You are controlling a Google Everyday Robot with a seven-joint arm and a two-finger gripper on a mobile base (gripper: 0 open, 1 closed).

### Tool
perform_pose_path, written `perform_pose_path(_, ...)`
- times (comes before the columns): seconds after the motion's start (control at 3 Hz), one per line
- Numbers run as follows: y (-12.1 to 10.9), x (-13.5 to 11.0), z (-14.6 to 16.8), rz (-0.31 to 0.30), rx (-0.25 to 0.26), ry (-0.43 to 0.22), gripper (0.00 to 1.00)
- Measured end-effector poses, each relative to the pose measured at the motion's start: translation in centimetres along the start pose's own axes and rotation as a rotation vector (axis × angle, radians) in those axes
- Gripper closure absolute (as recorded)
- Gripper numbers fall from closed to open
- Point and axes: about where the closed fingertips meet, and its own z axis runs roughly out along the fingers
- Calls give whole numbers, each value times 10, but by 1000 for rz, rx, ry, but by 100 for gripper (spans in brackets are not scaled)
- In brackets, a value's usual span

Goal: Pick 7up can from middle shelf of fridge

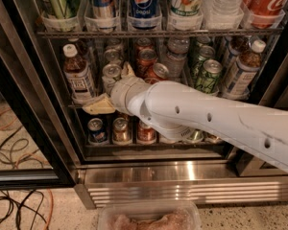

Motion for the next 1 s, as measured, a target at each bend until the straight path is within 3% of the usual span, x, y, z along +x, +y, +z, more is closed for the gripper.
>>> perform_pose_path(1.0, 0, 0, 0, 0, 0, 0, 64)
